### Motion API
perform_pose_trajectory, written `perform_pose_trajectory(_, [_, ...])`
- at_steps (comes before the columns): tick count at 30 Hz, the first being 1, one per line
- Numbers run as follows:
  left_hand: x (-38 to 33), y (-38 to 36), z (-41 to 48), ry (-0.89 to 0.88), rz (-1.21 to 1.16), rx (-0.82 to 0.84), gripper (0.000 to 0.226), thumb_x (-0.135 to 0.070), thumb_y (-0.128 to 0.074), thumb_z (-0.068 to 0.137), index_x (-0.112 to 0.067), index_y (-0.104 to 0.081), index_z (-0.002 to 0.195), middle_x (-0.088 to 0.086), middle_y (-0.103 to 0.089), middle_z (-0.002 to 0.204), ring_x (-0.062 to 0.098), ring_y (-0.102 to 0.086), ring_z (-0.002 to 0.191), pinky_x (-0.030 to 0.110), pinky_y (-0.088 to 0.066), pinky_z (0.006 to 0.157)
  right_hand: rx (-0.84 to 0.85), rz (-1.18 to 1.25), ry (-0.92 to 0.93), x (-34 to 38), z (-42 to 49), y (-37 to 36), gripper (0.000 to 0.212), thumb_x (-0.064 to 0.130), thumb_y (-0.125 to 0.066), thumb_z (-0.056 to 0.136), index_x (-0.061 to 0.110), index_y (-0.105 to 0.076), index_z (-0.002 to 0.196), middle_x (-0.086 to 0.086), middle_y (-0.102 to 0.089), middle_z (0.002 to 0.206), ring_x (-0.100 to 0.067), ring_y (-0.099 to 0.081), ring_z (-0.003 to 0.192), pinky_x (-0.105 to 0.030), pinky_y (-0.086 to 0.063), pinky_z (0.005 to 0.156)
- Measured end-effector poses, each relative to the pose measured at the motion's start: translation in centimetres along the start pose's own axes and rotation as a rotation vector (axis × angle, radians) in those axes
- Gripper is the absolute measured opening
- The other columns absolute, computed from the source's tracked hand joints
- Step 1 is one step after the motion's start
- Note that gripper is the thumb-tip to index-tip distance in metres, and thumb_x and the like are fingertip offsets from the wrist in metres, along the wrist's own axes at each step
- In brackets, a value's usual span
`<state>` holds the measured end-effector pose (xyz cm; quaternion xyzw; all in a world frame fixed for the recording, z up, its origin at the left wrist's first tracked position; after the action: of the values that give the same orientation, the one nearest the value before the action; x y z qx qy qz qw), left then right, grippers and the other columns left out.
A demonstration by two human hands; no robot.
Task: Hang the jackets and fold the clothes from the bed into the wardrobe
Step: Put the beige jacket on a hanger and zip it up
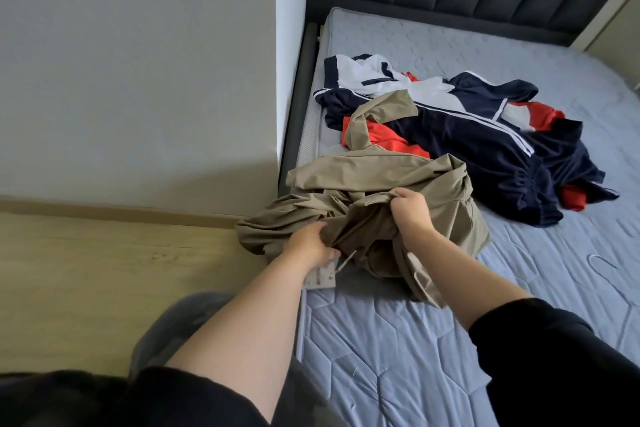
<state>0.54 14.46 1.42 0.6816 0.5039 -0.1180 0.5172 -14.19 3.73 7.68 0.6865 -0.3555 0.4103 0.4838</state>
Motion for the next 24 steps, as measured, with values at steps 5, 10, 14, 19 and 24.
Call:
perform_pose_trajectory(5, [-0.4,0.8,-0.8,-0.077,-0.011,-0.086,0.028,-0.034,-0.055,0.092,-0.012,-0.069,0.103,0.008,-0.068,0.104,0.029,-0.059,0.101,0.036,-0.046,0.088,0.15,0.149,-0.072,2.5,-0.9,0.1,0.021,0.012,-0.052,0.085,0.012,-0.061,0.066,-0.01,-0.058,0.069,-0.023,-0.052,0.071,-0.034,-0.044,0.068])
perform_pose_trajectory(10, [-2.8,4.5,-2.9,-0.096,-0.298,-0.327,0.029,-0.029,-0.043,0.1,-0.012,-0.065,0.107,0.01,-0.065,0.105,0.029,-0.058,0.103,0.03,-0.04,0.079,0.24,-0.179,0.131,5.2,-2.5,-0.9,0.031,0.034,-0.067,0.085,0.003,-0.066,0.089,-0.003,-0.064,0.076,-0.016,-0.06,0.07,-0.028,-0.047,0.067])
perform_pose_trajectory(14, [-5.7,10.3,-4.9,-0.174,-0.274,-0.473,0.025,-0.025,-0.048,0.098,-0.011,-0.067,0.105,0.012,-0.064,0.092,0.032,-0.06,0.095,0.026,-0.035,0.069,0.43,-0.445,0.241,8.5,-4.3,-2.3,0.031,0.031,-0.075,0.079,0.014,-0.068,0.104,-0.001,-0.07,0.094,-0.015,-0.065,0.086,-0.028,-0.052,0.08])
perform_pose_trajectory(19, [-7.7,17.2,-8.7,-0.219,-0.187,-0.633,0.025,-0.019,-0.048,0.096,-0.009,-0.069,0.105,0.014,-0.068,0.106,0.032,-0.06,0.098,0.029,-0.042,0.073,0.321,-0.533,0.363,14.7,-6.7,-3.5,0.032,0.023,-0.06,0.093,-0.007,-0.065,0.1,-0.02,-0.062,0.087,-0.027,-0.057,0.082,-0.03,-0.042,0.072])
perform_pose_trajectory(24, [-8.2,24.3,-13.5,-0.09,-0.148,-0.886,0.02,-0.021,-0.053,0.09,-0.015,-0.072,0.094,0.011,-0.07,0.098,0.032,-0.064,0.096,0.026,-0.043,0.073,0.343,-0.031,0.336,24.1,-9.5,-5.7,0.019,0.024,-0.055,0.096,0.008,-0.065,0.1,-0.007,-0.066,0.086,-0.023,-0.064,0.081,-0.028,-0.053,0.079])
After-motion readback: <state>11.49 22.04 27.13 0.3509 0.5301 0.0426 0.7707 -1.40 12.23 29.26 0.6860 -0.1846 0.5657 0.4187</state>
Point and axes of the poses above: each hand's wrist, its own z-axis towards the middle knuckle, its own y-axis out of the back of the hand, x = y × z, the point moved 2 cm from there along z, towards the middle knuckle
